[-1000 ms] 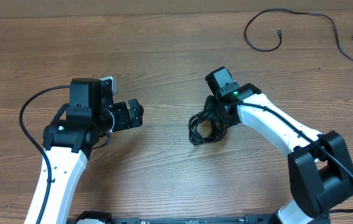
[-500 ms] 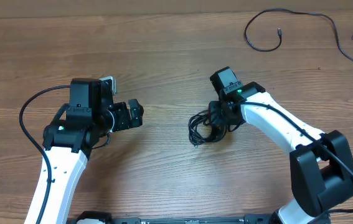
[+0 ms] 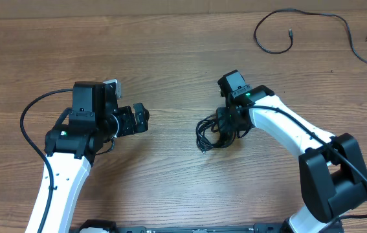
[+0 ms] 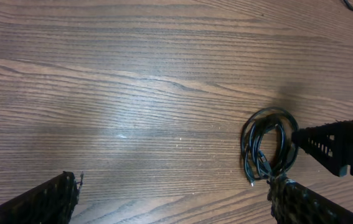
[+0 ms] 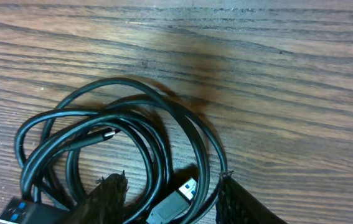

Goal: Untangle cables
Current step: 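Close the right gripper on a strand of the coiled bundle, then lift the grasped strand slightly up and left with the right gripper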

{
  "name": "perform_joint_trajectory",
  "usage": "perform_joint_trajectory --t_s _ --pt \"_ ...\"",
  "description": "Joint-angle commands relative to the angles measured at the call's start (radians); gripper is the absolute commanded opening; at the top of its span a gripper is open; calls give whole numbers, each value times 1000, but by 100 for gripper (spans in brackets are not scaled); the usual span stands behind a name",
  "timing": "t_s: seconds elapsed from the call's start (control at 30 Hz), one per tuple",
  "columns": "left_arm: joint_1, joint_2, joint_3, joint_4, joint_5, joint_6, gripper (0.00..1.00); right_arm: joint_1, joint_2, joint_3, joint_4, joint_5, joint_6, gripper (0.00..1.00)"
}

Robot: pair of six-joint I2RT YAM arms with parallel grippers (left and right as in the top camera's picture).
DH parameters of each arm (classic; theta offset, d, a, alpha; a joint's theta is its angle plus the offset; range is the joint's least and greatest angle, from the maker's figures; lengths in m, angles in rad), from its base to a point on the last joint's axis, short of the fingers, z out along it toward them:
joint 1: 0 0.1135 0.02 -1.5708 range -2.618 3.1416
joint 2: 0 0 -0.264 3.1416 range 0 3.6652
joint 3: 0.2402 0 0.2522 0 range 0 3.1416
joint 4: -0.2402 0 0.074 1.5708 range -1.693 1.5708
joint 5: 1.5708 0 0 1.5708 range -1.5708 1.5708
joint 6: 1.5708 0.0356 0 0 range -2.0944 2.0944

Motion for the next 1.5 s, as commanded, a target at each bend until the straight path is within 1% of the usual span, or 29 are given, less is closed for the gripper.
perform_joint_trajectory --t_s 0.0,0.13,0.33,0.37,0.53,0.97,1.13,1.17,1.2,1.33,1.47 --pt "-6 4 17 0 11 -3 100 -2 23 -3 15 9 -7 46" --pt "-6 4 17 -1 11 -3 100 -2 53 -3 39 21 -7 41" --pt "-6 4 17 0 12 -3 100 -2 58 -3 44 39 -7 40" --pt "-6 4 17 0 12 -3 100 -2 58 -3 42 39 -7 37" --pt "-6 4 17 0 12 -3 99 -2 58 -3 42 43 -7 27" --pt "-6 4 17 -2 12 -3 100 -2 59 -27 64 45 -8 25" --pt "-6 4 17 -5 12 -3 100 -2 59 -32 66 60 -7 13" --pt "-6 4 17 -4 12 -3 100 -2 59 -32 66 57 -6 7" --pt "-6 4 17 -3 12 -3 100 -2 59 -32 68 51 -6 4" --pt "-6 4 17 -3 12 -3 100 -2 59 -6 55 -3 -5 4" --pt "-6 4 17 -3 12 -3 100 -2 59 63 15 -71 -6 4"
